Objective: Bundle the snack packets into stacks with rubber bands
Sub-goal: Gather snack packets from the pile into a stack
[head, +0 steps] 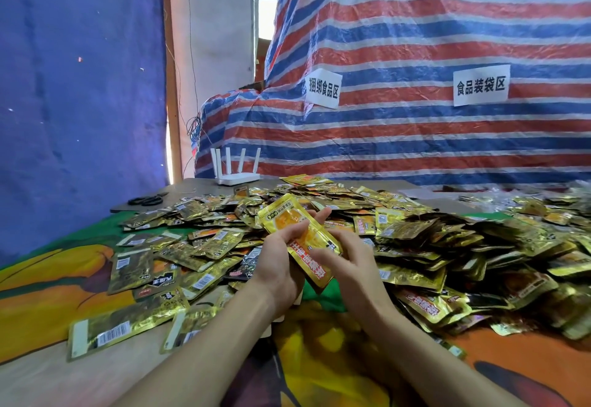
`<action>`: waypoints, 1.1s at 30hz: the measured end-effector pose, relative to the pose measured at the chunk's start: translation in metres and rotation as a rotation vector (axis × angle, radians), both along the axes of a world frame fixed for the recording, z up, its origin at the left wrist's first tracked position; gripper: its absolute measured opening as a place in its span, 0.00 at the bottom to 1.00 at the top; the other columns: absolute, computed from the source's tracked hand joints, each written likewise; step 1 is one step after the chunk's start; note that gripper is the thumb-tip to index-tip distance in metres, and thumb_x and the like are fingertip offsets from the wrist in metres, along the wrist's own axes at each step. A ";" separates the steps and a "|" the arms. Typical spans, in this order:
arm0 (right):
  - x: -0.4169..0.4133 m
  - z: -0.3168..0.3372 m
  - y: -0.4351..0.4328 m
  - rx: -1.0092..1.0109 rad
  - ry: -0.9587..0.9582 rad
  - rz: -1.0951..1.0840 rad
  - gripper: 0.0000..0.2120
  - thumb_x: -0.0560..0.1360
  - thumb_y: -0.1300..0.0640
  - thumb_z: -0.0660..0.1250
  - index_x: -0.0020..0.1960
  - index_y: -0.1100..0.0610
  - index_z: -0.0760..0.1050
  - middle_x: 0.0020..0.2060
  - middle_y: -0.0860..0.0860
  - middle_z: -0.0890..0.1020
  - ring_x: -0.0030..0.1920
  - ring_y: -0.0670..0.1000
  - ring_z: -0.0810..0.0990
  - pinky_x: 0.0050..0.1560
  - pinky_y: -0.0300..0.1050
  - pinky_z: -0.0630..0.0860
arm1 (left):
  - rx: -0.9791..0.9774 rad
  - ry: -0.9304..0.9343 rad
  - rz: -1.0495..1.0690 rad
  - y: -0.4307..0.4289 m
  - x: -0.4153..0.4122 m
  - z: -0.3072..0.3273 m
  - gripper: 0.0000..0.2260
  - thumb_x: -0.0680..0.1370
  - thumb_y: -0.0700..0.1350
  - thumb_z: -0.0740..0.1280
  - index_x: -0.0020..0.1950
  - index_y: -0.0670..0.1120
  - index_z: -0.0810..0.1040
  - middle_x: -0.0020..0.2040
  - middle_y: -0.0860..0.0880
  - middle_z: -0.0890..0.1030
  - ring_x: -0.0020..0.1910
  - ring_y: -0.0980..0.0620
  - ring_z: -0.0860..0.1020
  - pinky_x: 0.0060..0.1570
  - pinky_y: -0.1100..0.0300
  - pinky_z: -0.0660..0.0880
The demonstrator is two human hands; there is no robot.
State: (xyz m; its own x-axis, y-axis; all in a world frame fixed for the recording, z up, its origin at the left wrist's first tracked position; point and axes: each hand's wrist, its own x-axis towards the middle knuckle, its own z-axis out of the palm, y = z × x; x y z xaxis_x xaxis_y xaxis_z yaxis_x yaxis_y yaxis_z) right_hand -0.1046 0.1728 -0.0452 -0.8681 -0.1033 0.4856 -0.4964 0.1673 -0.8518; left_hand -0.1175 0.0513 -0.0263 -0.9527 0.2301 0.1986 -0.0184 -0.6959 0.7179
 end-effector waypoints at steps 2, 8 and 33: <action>0.000 0.002 0.003 -0.083 -0.059 0.081 0.23 0.64 0.44 0.67 0.58 0.48 0.79 0.54 0.52 0.82 0.55 0.53 0.82 0.52 0.50 0.80 | 0.009 -0.001 -0.006 -0.001 -0.002 -0.002 0.15 0.76 0.42 0.62 0.62 0.43 0.77 0.59 0.46 0.84 0.56 0.43 0.84 0.54 0.44 0.78; 0.003 0.011 0.011 -0.110 -0.184 0.067 0.15 0.71 0.54 0.79 0.56 0.48 0.81 0.48 0.50 0.86 0.46 0.47 0.87 0.39 0.43 0.83 | -0.087 -0.017 -0.047 0.000 -0.003 -0.006 0.16 0.73 0.45 0.65 0.58 0.45 0.85 0.59 0.47 0.84 0.55 0.44 0.84 0.51 0.46 0.81; -0.063 0.082 0.167 0.791 -0.364 -0.986 0.15 0.73 0.44 0.65 0.47 0.57 0.77 0.61 0.61 0.77 0.67 0.62 0.68 0.69 0.59 0.60 | -0.483 0.114 0.135 0.008 0.006 -0.007 0.19 0.69 0.53 0.67 0.53 0.43 0.81 0.45 0.47 0.83 0.39 0.52 0.81 0.46 0.54 0.73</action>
State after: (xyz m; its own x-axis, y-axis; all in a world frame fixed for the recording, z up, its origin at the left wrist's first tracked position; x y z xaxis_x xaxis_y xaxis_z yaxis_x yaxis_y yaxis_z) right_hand -0.1678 0.3398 0.0364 -0.8093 0.4987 0.3103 0.3565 0.8370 -0.4152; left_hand -0.1112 0.0593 -0.0331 -0.9588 0.1972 0.2043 0.1459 -0.2751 0.9503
